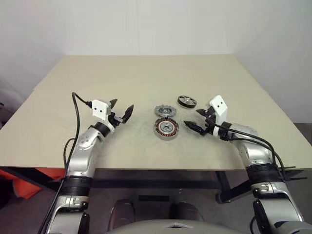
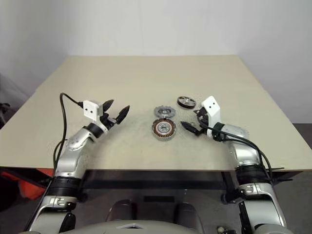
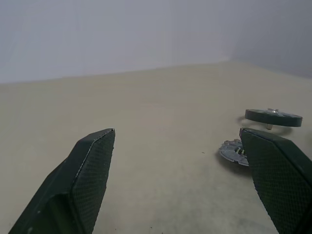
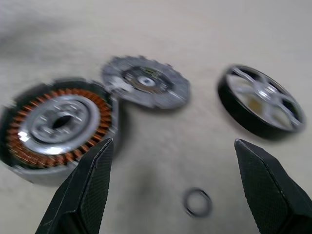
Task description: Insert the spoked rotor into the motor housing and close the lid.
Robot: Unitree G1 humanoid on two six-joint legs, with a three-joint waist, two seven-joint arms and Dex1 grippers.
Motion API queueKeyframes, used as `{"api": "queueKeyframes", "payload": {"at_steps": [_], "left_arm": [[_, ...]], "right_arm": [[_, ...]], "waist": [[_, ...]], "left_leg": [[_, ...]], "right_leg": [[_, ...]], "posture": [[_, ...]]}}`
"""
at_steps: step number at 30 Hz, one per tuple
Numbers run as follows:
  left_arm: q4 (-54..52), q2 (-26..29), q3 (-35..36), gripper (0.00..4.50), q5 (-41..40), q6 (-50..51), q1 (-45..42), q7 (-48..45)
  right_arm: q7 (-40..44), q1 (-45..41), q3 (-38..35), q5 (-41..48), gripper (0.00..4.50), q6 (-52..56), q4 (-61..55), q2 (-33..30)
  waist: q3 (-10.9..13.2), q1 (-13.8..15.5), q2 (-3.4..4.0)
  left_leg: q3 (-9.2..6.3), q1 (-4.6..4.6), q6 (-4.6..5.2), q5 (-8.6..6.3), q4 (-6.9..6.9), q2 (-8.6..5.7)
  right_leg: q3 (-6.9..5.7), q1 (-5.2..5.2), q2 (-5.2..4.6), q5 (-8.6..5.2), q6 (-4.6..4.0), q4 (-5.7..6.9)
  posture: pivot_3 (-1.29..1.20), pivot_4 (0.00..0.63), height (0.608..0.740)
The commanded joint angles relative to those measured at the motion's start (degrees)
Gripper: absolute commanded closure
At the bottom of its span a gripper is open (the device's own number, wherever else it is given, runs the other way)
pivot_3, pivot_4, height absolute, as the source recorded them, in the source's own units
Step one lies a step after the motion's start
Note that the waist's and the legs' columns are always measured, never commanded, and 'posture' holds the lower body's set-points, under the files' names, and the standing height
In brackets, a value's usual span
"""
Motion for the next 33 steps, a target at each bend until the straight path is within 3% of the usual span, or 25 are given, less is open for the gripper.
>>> {"api": "queueKeyframes", "payload": {"at_steps": [1, 18, 33], "left_arm": [[0.3, 0.1, 1.6, 0.16, 1.0, -3.4, -2.3, 1.8], [-0.4, 0.2, 1.0, 0.16, 1.2, -3.5, -0.7, 0.5], [1.3, -0.7, -1.1, 0.16, 2.0, -4.2, -2.3, -1.3]], "right_arm": [[-0.7, -1.1, -1.9, -0.1, 0.07, -1.0, 0.2, -1.9], [3.6, -0.2, 0.2, -0.3, 0.07, 0.2, -1.2, -3.8], [1.5, -2.8, 4.4, -6.4, 0.07, 0.2, -2.0, -4.8]], "waist": [[0.0, 0.0, -0.01], [0.0, -0.1, -0.02], [0.0, -0.1, -0.03]], "left_leg": [[0.00, 0.01, 0.00, 0.00, 0.00, 0.00], [0.00, -0.01, 0.04, -0.03, -0.01, 0.01], [0.00, -0.02, 0.04, -0.02, -0.02, 0.01]], "right_leg": [[0.00, 0.01, 0.00, 0.00, 0.00, 0.00], [-0.01, -0.02, 0.00, 0.00, 0.00, -0.02], [-0.01, -0.03, 0.00, 0.00, 0.00, -0.02]], "posture": [[0.00, 0.000, 0.740], [0.00, 0.000, 0.740], [0.00, 0.000, 0.740]]}}
